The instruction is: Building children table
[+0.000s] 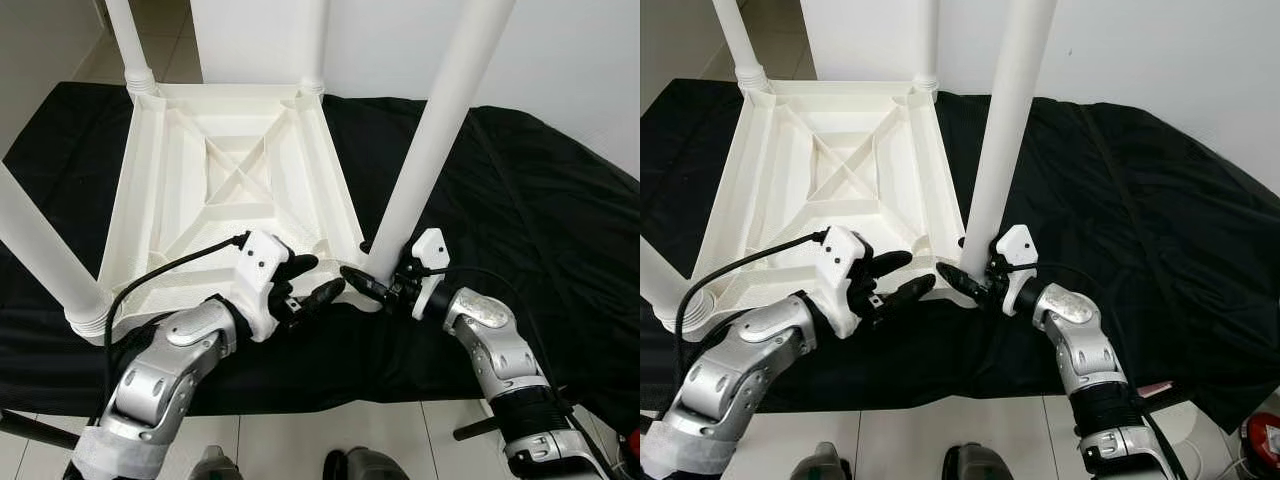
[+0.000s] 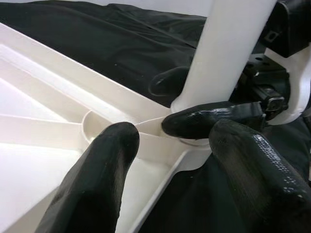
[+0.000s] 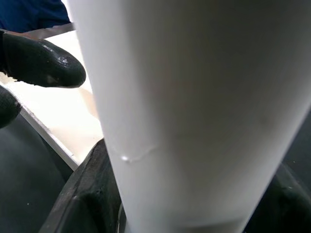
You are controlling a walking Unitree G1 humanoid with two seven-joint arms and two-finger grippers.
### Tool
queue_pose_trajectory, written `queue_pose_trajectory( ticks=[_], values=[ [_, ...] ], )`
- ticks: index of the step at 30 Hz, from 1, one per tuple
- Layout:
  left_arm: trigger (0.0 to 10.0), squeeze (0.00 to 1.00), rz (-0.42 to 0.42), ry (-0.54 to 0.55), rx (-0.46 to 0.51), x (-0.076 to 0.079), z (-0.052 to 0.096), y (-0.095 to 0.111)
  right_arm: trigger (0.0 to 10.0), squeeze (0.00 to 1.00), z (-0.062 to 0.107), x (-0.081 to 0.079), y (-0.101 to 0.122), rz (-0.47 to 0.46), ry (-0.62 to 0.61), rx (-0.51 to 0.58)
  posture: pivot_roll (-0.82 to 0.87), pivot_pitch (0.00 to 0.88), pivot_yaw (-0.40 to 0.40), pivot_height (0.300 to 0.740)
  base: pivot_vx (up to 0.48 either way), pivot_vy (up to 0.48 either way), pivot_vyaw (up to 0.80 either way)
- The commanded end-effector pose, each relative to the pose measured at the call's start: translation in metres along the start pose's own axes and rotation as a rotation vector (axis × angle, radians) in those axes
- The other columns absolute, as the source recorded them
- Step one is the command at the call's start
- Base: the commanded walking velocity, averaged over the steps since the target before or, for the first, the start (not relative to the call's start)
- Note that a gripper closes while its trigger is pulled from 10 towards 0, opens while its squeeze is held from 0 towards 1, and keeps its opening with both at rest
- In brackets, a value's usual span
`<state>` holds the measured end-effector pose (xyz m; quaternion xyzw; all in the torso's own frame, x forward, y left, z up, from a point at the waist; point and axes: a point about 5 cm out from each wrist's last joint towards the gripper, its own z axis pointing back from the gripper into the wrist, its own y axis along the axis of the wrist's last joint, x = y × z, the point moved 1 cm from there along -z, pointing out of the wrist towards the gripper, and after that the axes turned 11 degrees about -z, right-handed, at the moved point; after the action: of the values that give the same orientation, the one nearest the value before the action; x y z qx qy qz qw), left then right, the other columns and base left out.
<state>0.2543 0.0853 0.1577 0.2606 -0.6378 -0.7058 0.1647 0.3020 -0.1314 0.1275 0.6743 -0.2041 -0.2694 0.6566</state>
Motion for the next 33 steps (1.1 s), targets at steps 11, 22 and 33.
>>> queue_pose_trajectory(
  ticks=[11,22,33],
  values=[
    [10.0,0.00,0.009,-0.090,-0.003,0.003,0.004,-0.003,10.0,0.00,-0.006,-0.007,-0.015,-0.096,-0.317,-0.008,0.07,0.067,-0.077,0.740,0.000,0.000,0.00],
    [10.0,0.00,0.014,-0.106,0.002,0.004,0.003,-0.002,10.0,0.00,-0.005,-0.011,-0.018,-0.155,-0.613,0.022,0.07,0.075,-0.068,0.740,0.000,0.000,0.00],
    [10.0,0.00,0.033,-0.118,0.008,0.006,0.004,-0.001,10.0,1.00,0.000,-0.013,-0.005,-0.177,-0.577,0.097,0.06,0.090,-0.070,0.740,0.000,0.000,0.00]
  ],
)
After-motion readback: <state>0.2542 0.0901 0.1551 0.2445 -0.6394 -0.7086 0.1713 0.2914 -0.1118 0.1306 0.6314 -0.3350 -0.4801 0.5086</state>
